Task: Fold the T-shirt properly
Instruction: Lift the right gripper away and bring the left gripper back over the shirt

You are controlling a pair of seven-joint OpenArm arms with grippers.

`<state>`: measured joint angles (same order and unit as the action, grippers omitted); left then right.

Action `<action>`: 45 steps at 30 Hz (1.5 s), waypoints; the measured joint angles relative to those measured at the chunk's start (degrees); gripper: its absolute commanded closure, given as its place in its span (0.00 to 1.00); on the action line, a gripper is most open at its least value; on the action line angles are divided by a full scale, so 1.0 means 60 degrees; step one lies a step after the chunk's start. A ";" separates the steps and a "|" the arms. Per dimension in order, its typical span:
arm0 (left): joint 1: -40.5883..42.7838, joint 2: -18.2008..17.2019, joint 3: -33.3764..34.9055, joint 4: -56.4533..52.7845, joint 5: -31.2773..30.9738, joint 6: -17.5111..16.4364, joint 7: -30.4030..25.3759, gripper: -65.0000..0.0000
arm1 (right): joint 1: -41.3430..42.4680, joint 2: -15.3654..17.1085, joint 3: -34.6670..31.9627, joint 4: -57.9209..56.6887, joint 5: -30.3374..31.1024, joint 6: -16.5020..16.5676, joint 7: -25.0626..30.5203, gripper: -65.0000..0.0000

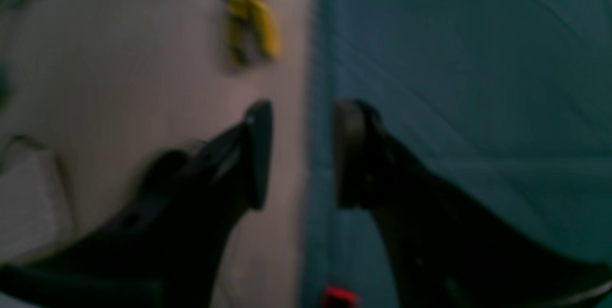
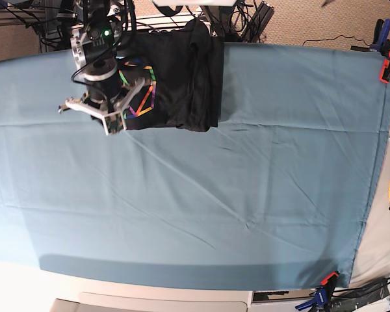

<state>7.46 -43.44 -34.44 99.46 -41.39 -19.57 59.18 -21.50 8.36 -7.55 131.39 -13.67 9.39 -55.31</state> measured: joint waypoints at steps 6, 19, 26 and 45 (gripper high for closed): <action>0.0900 0.0586 0.0000 -0.0004 -0.1661 -0.0783 0.0291 0.66 | 0.0273 -0.0018 0.1668 0.0000 0.0871 0.0102 0.0565 0.66; 0.2291 0.2652 0.0237 -0.0022 -0.3089 -0.1399 0.0623 0.66 | 0.0350 0.0368 0.4448 -0.1224 0.2568 0.0539 0.0933 0.56; 0.2663 0.3504 0.2124 -0.0015 -0.3169 -0.1457 0.0637 0.60 | 0.1056 0.0506 0.4481 -0.3115 0.2838 0.0561 0.1045 0.52; 0.3413 0.4830 0.5224 0.0812 -0.2568 -0.1719 0.0463 0.43 | 0.1861 0.0455 0.4484 -0.4258 0.5016 0.0801 0.0543 0.52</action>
<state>27.94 -14.46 -3.09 104.33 -56.80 -29.89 61.95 -10.33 11.09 19.35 105.84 16.43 14.20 -52.05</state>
